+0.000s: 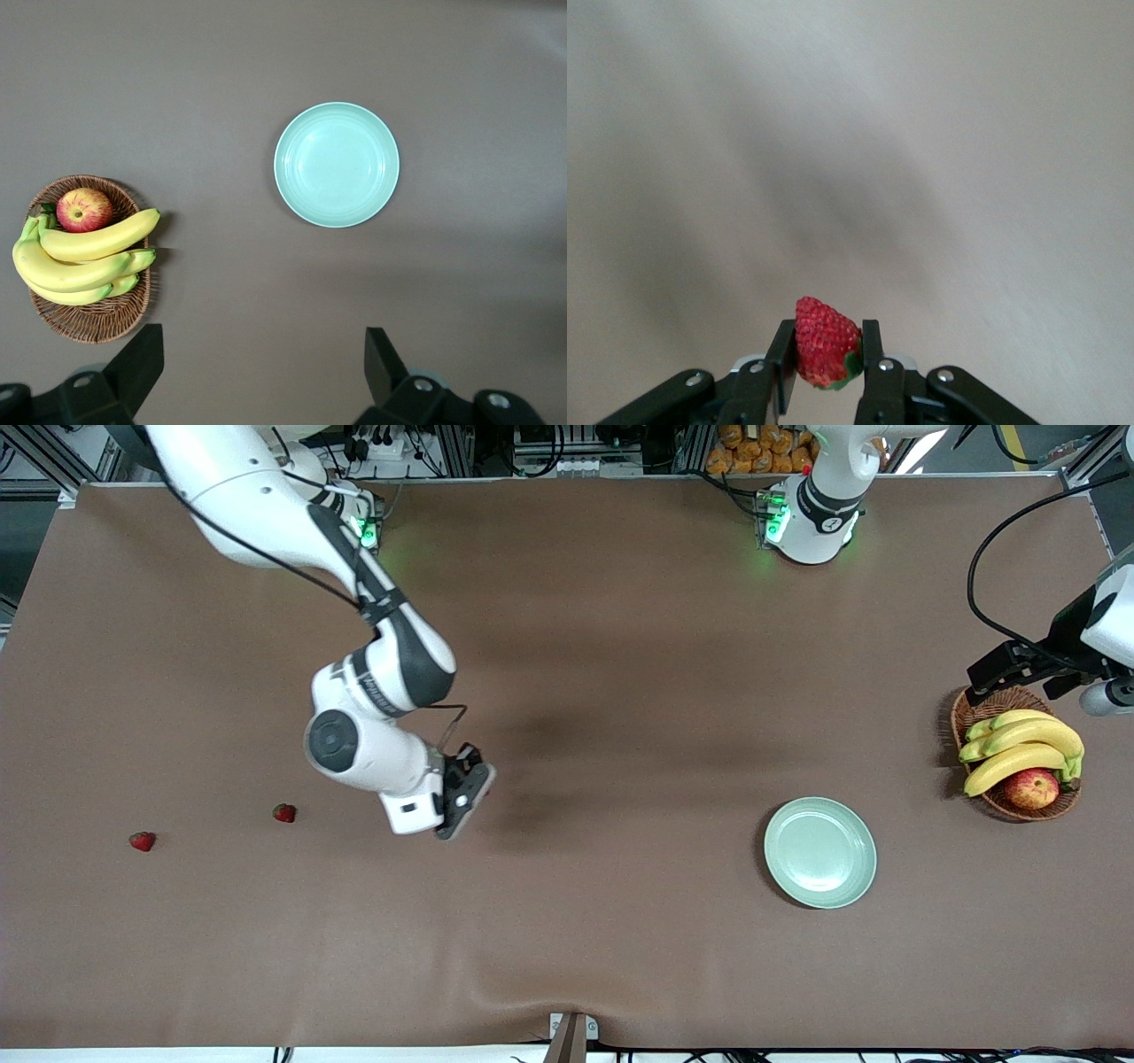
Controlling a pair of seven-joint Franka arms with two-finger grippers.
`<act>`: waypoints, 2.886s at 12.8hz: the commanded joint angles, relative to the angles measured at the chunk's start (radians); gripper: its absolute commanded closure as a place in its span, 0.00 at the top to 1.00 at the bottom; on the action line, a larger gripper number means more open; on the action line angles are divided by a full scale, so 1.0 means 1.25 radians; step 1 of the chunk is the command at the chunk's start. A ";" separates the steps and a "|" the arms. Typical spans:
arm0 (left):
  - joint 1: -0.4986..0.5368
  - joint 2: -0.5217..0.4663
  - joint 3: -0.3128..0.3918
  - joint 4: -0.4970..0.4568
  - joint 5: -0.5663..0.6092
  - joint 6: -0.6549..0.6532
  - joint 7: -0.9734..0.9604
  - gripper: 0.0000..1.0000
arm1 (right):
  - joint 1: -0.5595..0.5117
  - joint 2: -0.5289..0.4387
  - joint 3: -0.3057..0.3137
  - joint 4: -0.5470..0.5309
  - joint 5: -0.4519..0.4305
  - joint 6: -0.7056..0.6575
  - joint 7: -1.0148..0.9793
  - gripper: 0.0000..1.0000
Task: Collect all strawberries into plate
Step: 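Carry the strawberry with the right gripper to the table middle, then release the strawberry with the right gripper while the left gripper approaches, then lower the left gripper to the strawberry while the right gripper reaches another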
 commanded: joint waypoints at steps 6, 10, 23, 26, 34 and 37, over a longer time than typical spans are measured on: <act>0.008 0.005 -0.002 0.010 -0.019 -0.010 0.019 1.00 | 0.153 0.154 -0.008 0.099 0.065 0.192 0.003 0.00; 0.008 0.006 -0.002 0.010 -0.020 -0.010 0.019 1.00 | 0.212 0.210 -0.012 0.162 0.063 0.222 0.029 0.01; -0.008 0.043 -0.005 0.023 -0.045 -0.005 0.014 1.00 | 0.147 0.146 -0.014 0.129 0.063 0.163 0.034 1.00; -0.066 0.102 -0.008 0.056 -0.048 0.003 -0.020 1.00 | 0.047 0.087 -0.017 0.129 0.057 0.017 0.028 1.00; -0.180 0.277 -0.013 0.114 -0.071 0.114 -0.068 1.00 | -0.225 -0.084 -0.019 0.009 -0.121 -0.237 0.019 1.00; -0.254 0.361 -0.012 0.159 -0.069 0.173 -0.142 1.00 | -0.274 -0.101 -0.022 -0.059 -0.172 -0.237 0.019 1.00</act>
